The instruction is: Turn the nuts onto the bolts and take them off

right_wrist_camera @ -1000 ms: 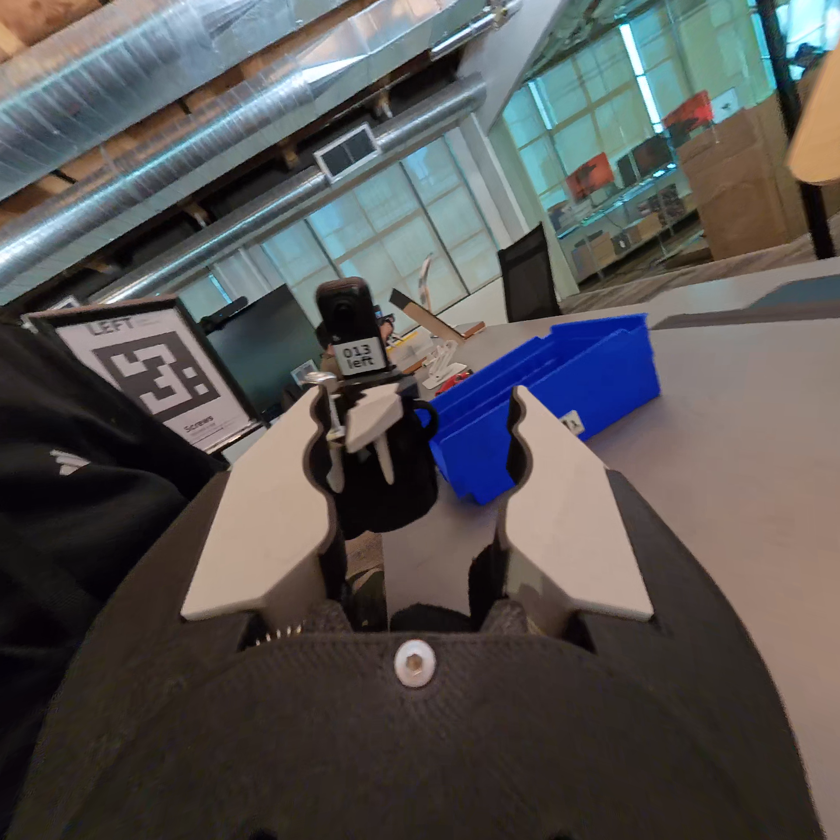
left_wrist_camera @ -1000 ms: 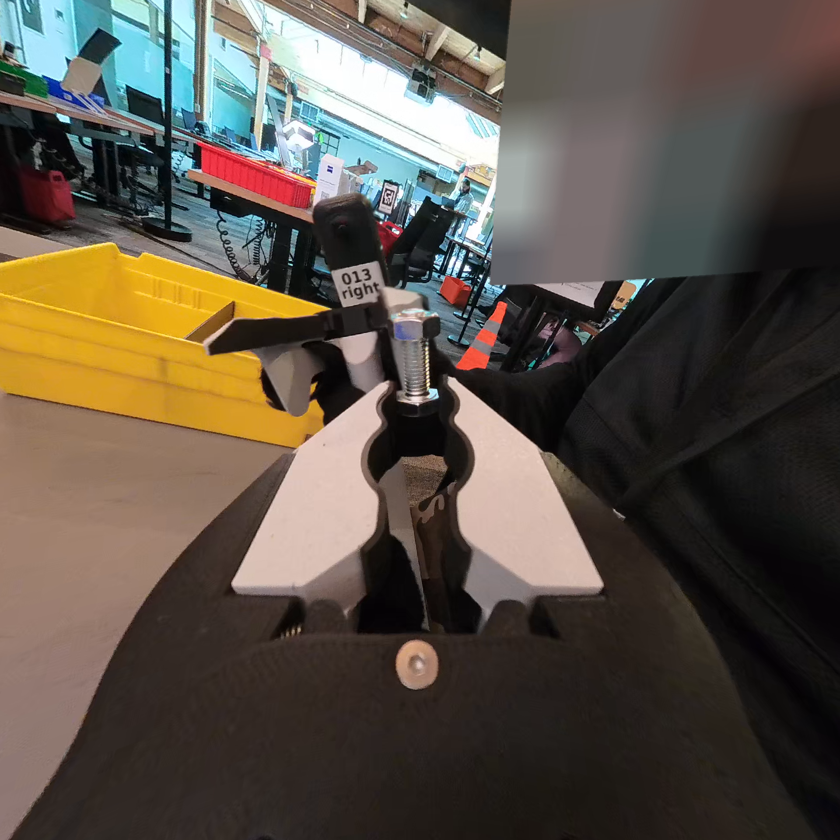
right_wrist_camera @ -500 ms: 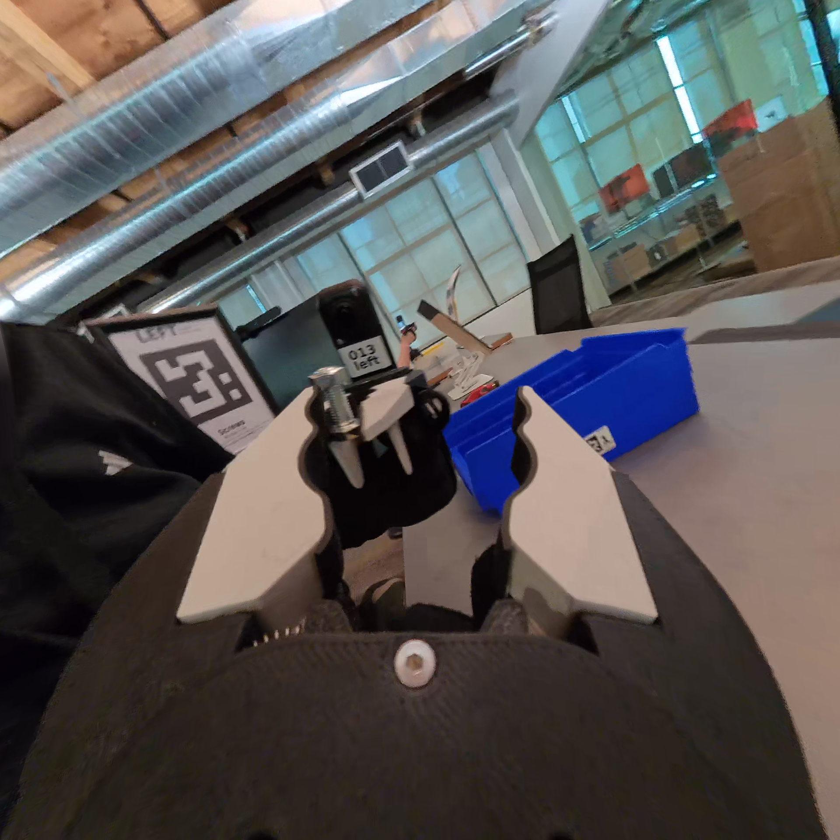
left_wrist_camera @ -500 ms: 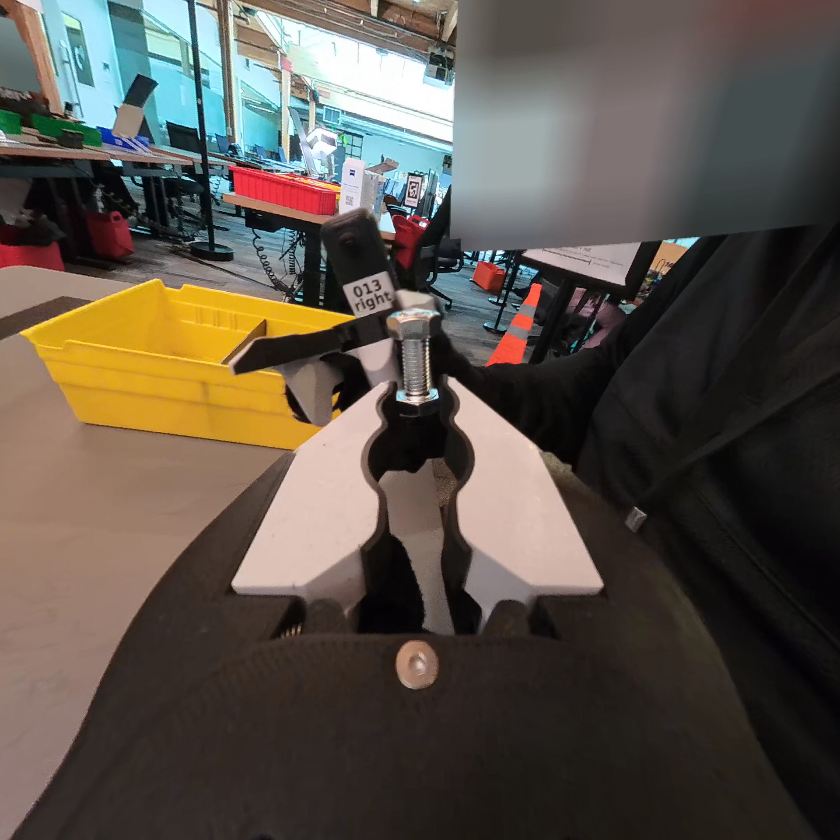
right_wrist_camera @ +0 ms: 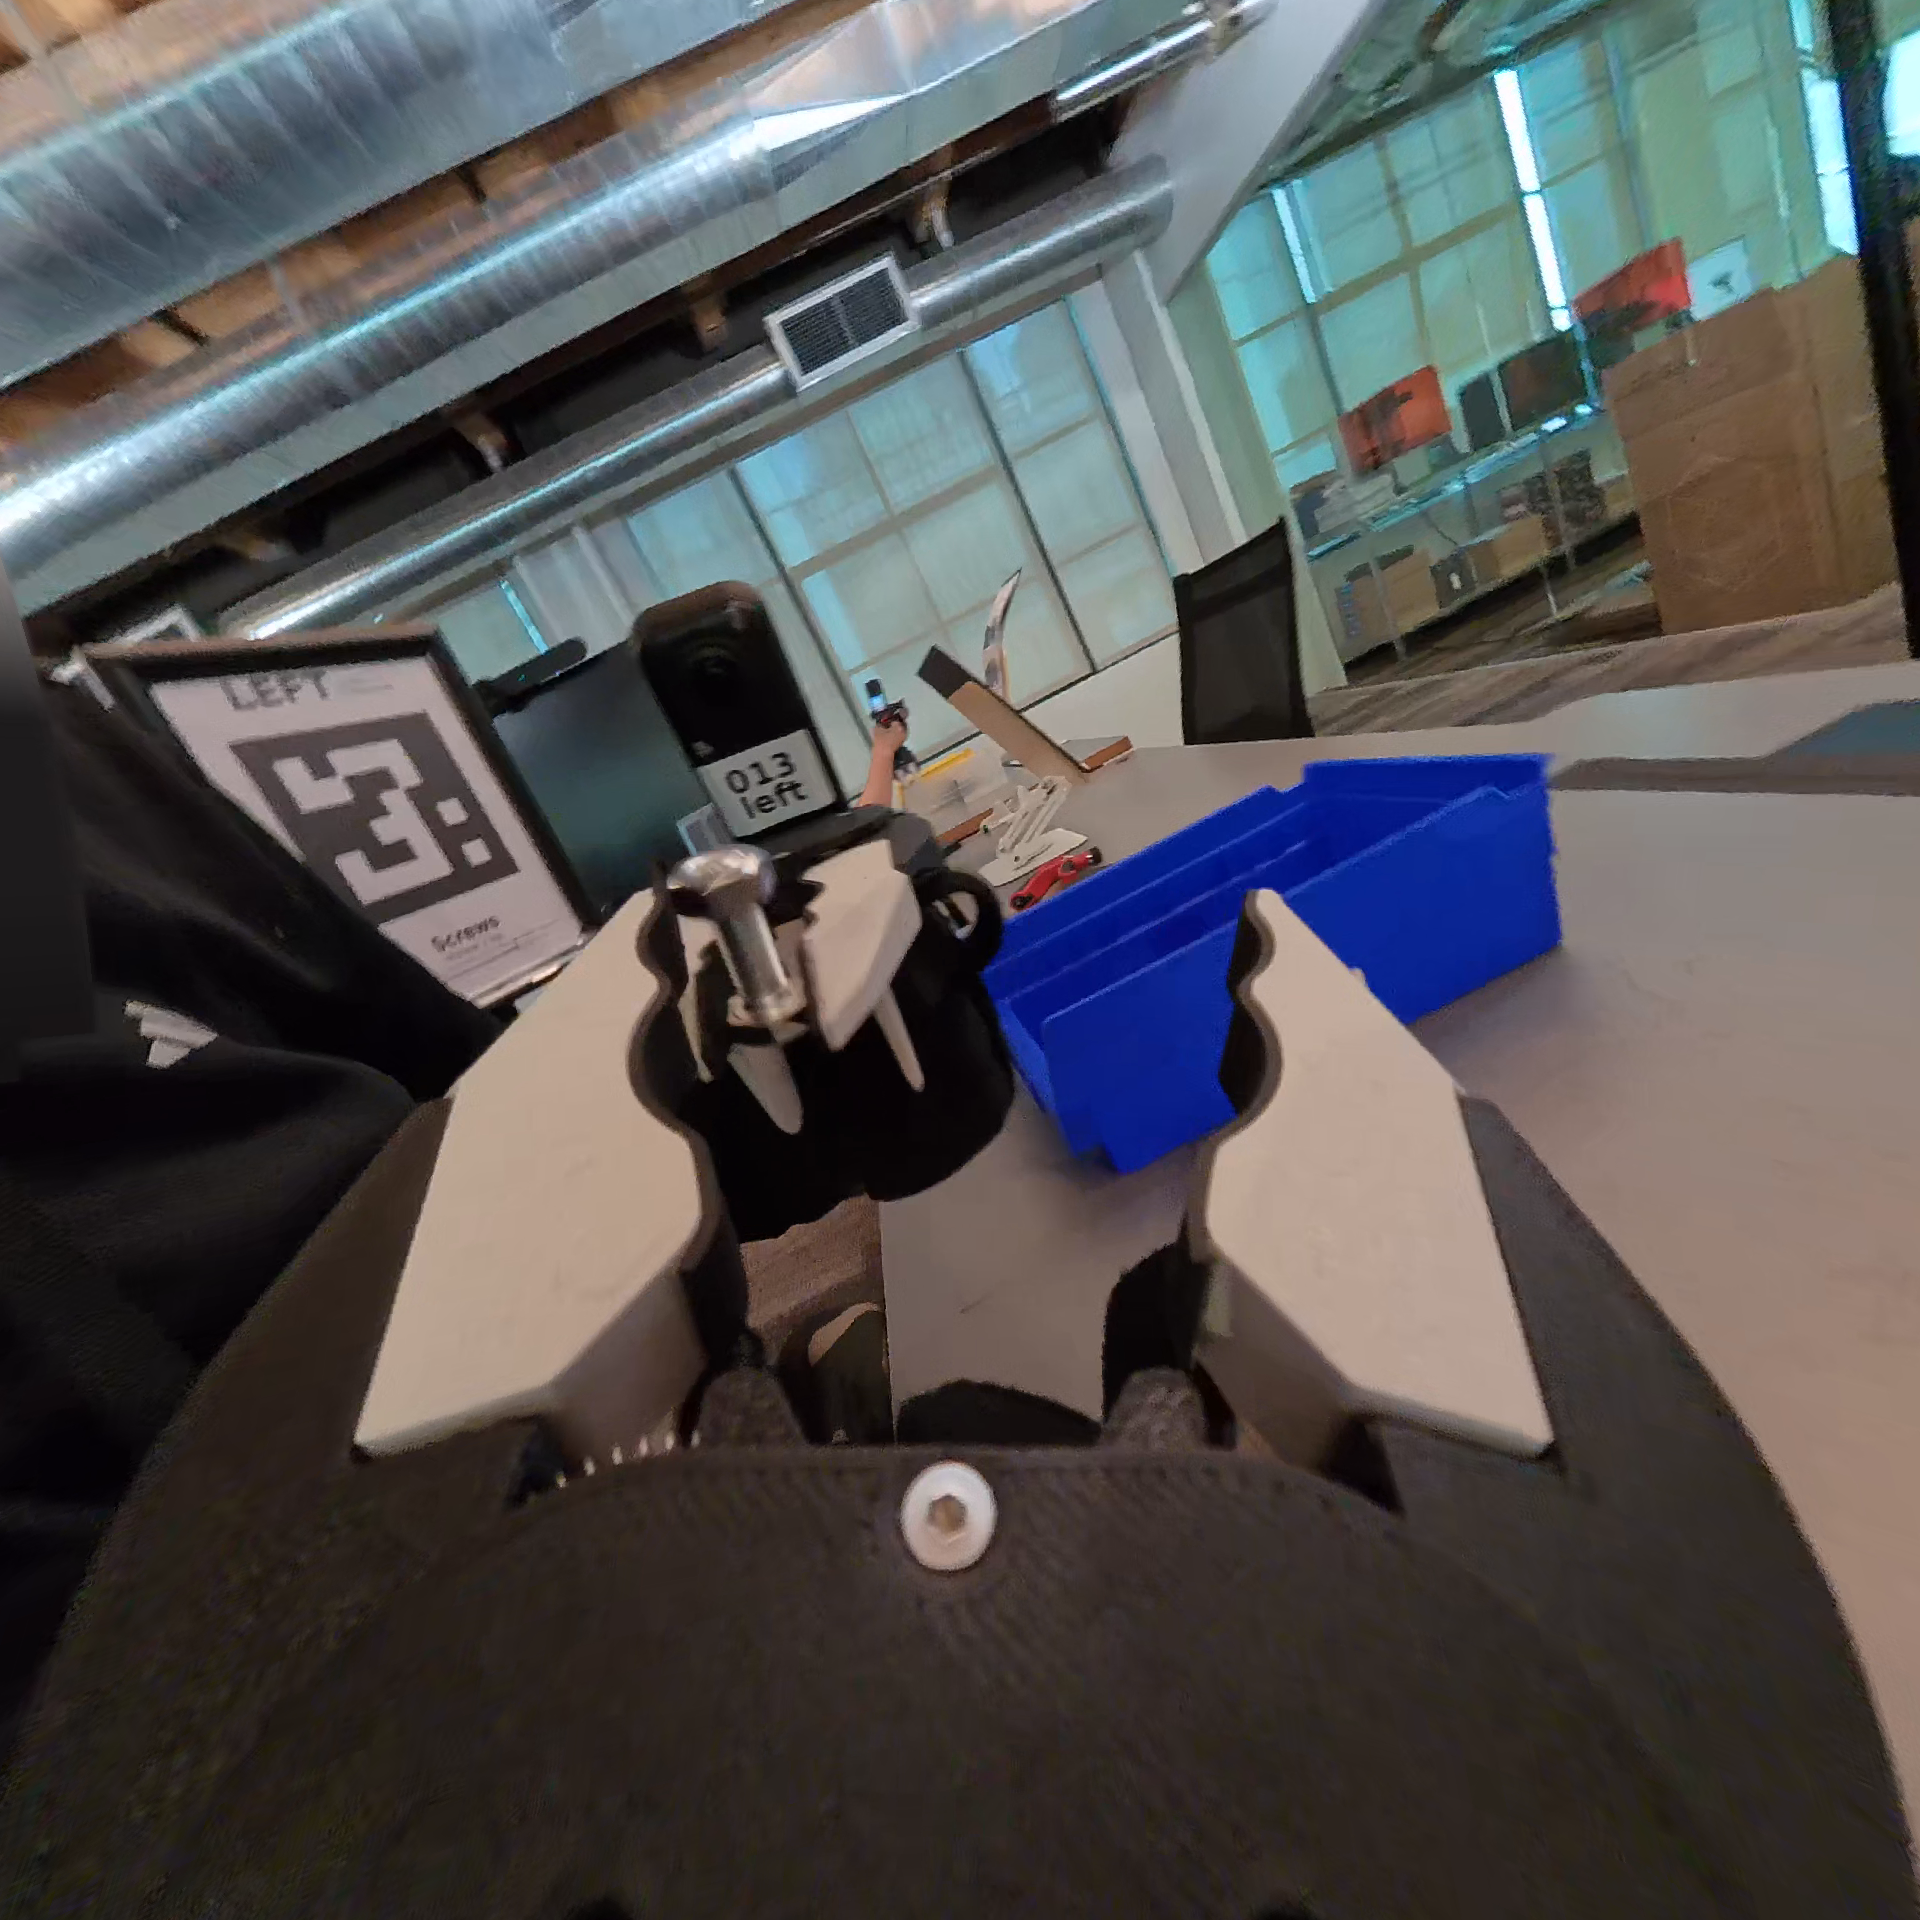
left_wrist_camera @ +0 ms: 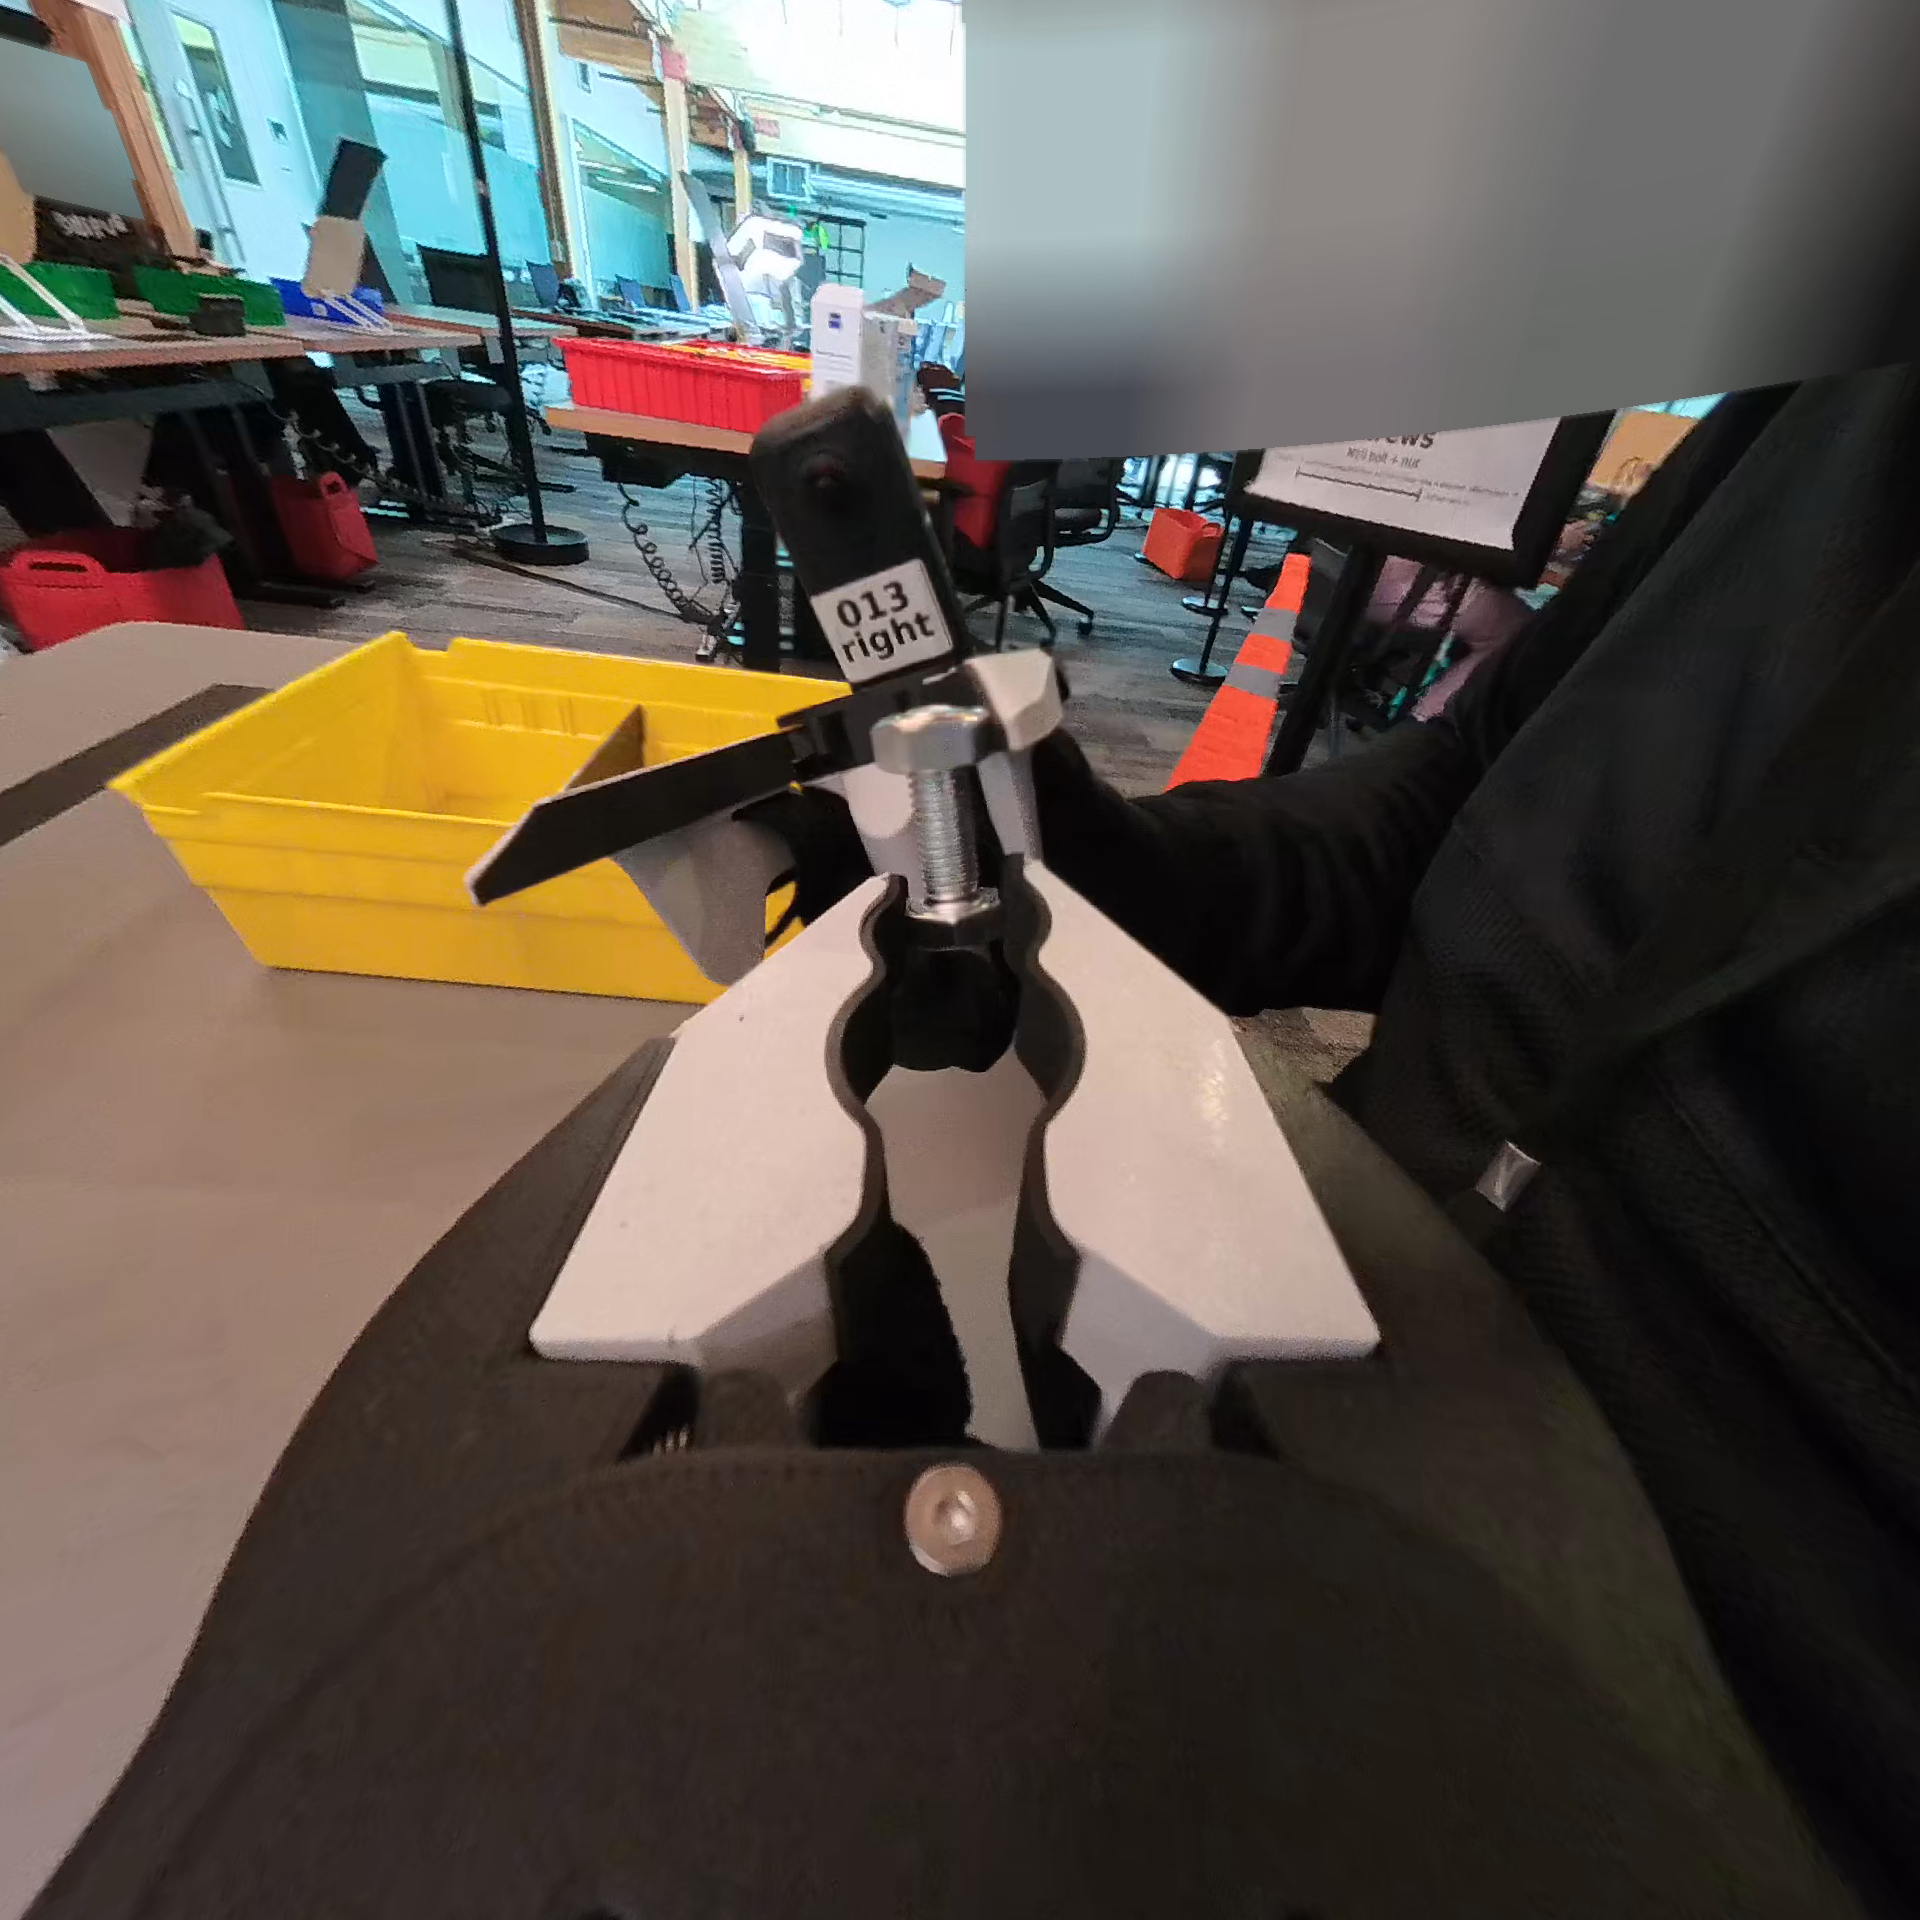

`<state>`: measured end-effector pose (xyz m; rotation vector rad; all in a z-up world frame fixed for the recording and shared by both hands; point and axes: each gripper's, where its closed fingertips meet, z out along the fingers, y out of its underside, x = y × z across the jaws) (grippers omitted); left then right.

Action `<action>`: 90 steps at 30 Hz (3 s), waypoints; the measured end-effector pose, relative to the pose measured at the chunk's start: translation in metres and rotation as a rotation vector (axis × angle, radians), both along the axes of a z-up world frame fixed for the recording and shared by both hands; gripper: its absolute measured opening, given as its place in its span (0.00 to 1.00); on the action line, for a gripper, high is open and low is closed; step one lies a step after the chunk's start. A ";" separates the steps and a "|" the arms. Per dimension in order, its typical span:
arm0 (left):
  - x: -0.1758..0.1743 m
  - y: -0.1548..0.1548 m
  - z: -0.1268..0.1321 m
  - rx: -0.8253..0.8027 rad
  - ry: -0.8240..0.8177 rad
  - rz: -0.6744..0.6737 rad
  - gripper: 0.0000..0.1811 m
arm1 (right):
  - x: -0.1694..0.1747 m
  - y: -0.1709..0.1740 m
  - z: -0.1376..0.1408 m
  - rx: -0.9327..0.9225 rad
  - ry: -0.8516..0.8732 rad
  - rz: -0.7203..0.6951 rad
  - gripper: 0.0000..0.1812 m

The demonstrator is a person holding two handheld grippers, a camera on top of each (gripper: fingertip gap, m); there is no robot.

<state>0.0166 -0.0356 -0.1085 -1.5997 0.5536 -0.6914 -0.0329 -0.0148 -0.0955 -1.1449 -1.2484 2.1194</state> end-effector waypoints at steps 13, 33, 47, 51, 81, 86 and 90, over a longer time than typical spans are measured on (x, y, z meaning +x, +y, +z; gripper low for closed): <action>0.002 0.000 -0.003 0.000 0.020 0.000 0.09 | 0.002 -0.016 0.004 0.037 0.021 0.042 0.53; 0.004 0.000 -0.009 -0.028 0.019 -0.012 0.09 | 0.003 -0.016 0.000 0.023 0.010 0.058 0.49; -0.004 -0.001 0.001 -0.006 -0.018 0.009 0.09 | 0.006 0.012 0.001 -0.059 0.008 0.014 0.47; -0.002 0.000 -0.004 -0.020 -0.002 0.005 0.09 | 0.004 -0.005 0.001 0.006 0.011 0.035 0.50; -0.002 0.000 -0.001 -0.018 -0.019 0.003 0.09 | 0.005 0.000 0.000 -0.041 0.001 0.043 0.47; -0.001 0.000 -0.001 -0.018 -0.012 0.003 0.09 | 0.004 0.014 -0.004 -0.084 -0.015 0.015 0.44; -0.002 0.000 -0.002 -0.022 -0.018 0.004 0.09 | 0.007 0.002 0.000 -0.059 0.006 0.058 0.46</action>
